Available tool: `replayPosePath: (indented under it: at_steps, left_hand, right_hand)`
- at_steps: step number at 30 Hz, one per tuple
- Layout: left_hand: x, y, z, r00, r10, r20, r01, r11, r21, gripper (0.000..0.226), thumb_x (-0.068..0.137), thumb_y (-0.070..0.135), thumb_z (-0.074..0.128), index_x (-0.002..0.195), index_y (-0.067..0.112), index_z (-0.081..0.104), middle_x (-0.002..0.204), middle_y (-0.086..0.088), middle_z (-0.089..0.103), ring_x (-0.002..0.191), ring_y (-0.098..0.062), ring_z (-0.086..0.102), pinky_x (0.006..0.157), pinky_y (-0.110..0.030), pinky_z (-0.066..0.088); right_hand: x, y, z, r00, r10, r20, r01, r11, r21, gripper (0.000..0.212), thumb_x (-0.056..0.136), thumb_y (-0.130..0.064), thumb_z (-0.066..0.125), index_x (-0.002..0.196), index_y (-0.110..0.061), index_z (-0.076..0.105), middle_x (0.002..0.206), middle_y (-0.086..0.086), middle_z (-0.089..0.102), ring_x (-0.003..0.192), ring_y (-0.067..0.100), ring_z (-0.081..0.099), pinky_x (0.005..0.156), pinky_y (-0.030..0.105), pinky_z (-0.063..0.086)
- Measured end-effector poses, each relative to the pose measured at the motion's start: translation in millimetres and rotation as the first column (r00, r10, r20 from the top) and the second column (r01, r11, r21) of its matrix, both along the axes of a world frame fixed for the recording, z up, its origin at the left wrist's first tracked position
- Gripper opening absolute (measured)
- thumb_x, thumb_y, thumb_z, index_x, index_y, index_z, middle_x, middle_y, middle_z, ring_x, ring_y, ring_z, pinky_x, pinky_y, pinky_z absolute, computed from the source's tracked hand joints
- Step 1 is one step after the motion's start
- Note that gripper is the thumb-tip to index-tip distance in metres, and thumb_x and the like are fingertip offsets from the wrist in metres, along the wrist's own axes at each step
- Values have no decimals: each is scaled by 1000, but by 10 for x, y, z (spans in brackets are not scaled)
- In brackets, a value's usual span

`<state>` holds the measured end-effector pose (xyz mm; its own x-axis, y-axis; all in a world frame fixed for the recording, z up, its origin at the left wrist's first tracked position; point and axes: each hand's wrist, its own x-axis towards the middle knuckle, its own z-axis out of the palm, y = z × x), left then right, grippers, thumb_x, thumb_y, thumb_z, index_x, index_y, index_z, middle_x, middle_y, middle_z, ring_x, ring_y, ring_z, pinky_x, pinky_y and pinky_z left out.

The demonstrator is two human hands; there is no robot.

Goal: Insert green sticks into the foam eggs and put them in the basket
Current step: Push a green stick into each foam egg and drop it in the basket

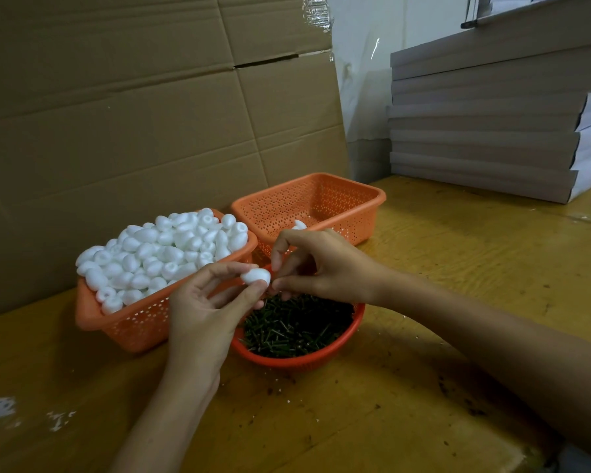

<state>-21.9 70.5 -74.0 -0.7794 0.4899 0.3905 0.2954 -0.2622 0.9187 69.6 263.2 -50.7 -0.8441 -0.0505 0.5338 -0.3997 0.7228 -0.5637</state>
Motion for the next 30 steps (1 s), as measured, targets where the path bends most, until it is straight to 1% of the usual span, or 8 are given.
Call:
replayPosePath:
  at_steps: [4, 8, 15, 18, 22, 25, 27, 30]
  left_hand:
    - [-16, 3, -18, 1000, 4, -10, -4, 1000, -22, 28, 70, 16, 88, 96, 14, 79, 105, -2, 82, 91, -21, 80, 70, -21, 61]
    - [-9, -2, -19, 1000, 19, -14, -19, 1000, -13, 25, 70, 17, 89, 93, 16, 80, 101, -1, 82, 87, -21, 81, 67, -20, 60]
    - [22, -1, 5, 1000, 18, -17, -18, 1000, -15, 18, 68, 23, 89, 83, 27, 81, 97, 2, 82, 84, -17, 80, 69, -20, 61]
    - [21, -2, 4, 1000, 18, -21, -19, 1000, -23, 18, 69, 24, 90, 84, 26, 81, 97, 1, 82, 84, -17, 80, 71, -22, 62]
    - [18, 4, 2, 999, 26, -20, -26, 999, -28, 18, 68, 24, 90, 84, 27, 81, 95, 0, 82, 81, -18, 80, 69, -20, 61]
    - [9, 12, -17, 999, 25, -30, -26, 999, -29, 20, 69, 19, 89, 87, 18, 80, 94, -3, 82, 81, -19, 80, 68, -20, 60]
    - [2, 10, -25, 999, 29, -32, -30, 999, -33, 23, 70, 17, 89, 90, 13, 79, 94, -4, 82, 83, -20, 80, 68, -20, 61]
    - [-12, -4, -23, 999, 22, -31, -24, 999, -39, 19, 70, 18, 90, 87, 19, 81, 95, -3, 82, 84, -20, 81, 69, -21, 61]
  right_hand:
    - [-3, -10, -3, 1000, -22, -8, 22, 999, 29, 24, 92, -8, 78, 106, -4, 59, 82, 1, 79, 82, 10, 77, 82, 42, 60]
    - [1, -17, -11, 999, -34, -36, 35, 999, 25, 26, 91, -7, 80, 104, -5, 58, 84, 0, 79, 83, 8, 77, 80, 43, 61]
    - [-2, -30, -18, 993, -67, -98, 75, 993, 88, 28, 88, -11, 83, 102, -9, 58, 86, -2, 80, 85, 8, 77, 77, 42, 61]
    - [-3, -37, -21, 991, -77, -105, 87, 992, 96, 28, 88, -10, 83, 101, -9, 58, 85, -3, 80, 84, 7, 77, 77, 41, 60]
    - [3, -48, -22, 986, -97, -138, 115, 985, 132, 28, 86, -10, 84, 100, -8, 59, 84, -4, 80, 83, 6, 76, 76, 39, 59]
    - [6, -58, -16, 977, -104, -186, 144, 965, 218, 29, 85, -11, 85, 101, -6, 62, 84, -6, 79, 82, 6, 74, 72, 36, 57]
    - [5, -57, -15, 972, -104, -210, 156, 957, 246, 29, 85, -11, 86, 102, -6, 63, 83, -7, 78, 79, 7, 74, 69, 36, 57]
    - [2, -51, -15, 972, -98, -213, 150, 959, 242, 28, 86, -12, 85, 101, -6, 62, 83, -6, 78, 79, 9, 74, 69, 36, 56]
